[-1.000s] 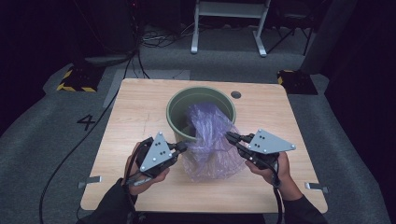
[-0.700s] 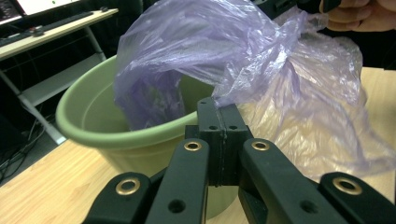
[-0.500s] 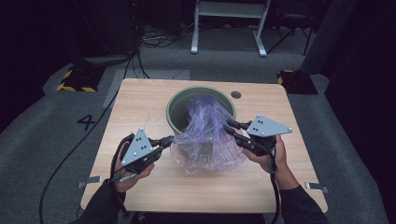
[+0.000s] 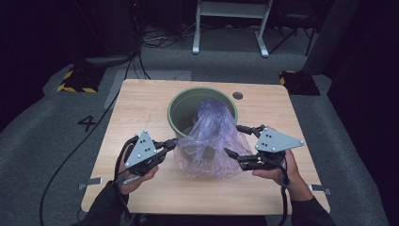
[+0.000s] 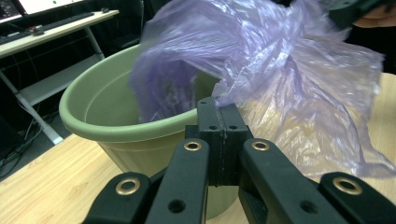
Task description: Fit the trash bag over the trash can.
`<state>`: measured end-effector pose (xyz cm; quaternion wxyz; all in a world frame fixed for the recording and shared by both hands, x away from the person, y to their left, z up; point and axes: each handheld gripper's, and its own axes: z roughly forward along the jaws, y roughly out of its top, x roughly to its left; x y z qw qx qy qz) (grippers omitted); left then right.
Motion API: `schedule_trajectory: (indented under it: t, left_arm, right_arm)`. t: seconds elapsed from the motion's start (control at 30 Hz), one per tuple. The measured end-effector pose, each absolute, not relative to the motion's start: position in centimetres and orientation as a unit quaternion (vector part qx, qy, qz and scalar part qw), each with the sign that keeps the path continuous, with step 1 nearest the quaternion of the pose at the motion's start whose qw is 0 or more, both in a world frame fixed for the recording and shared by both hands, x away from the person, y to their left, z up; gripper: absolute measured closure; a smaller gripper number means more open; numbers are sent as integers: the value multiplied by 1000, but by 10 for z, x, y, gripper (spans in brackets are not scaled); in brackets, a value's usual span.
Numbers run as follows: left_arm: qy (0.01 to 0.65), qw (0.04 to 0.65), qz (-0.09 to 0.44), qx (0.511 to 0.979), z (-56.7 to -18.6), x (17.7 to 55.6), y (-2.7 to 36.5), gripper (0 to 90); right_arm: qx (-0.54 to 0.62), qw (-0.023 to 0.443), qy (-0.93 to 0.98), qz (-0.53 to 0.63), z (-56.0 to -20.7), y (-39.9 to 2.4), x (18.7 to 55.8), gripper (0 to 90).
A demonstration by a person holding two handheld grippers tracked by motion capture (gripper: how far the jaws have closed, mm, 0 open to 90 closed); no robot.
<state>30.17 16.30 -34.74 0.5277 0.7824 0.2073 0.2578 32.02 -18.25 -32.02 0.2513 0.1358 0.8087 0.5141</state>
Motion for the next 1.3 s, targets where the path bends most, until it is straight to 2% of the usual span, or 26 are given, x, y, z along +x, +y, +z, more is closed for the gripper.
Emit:
schedule_trajectory:
  t: [0.27, 0.4, 0.6, 0.97, 1.07, 1.2, 1.3]
  left_arm:
    - [213, 531, 258, 778, -347, 304, 166, 899]
    - [212, 531, 257, 779, -348, 303, 165, 900]
    - [211, 531, 256, 780, -347, 303, 165, 899]
    - [205, 530, 249, 784, -350, 303, 159, 899]
    - [206, 527, 253, 785, -349, 304, 161, 899]
    - [214, 527, 252, 783, -351, 307, 167, 899]
    - [212, 530, 247, 783, -352, 308, 170, 899]
  right_arm:
    - [131, 238, 823, 499, -335, -187, 309, 223]
    - [129, 257, 833, 473, -347, -179, 302, 230]
    - [124, 273, 822, 485, -343, -177, 293, 248]
    - [98, 261, 825, 491, -338, -170, 281, 259]
    - [133, 284, 829, 463, -345, -169, 294, 397]
    - [172, 304, 823, 448, -349, -180, 308, 702]
    - [190, 318, 815, 446, -348, -189, 315, 811]
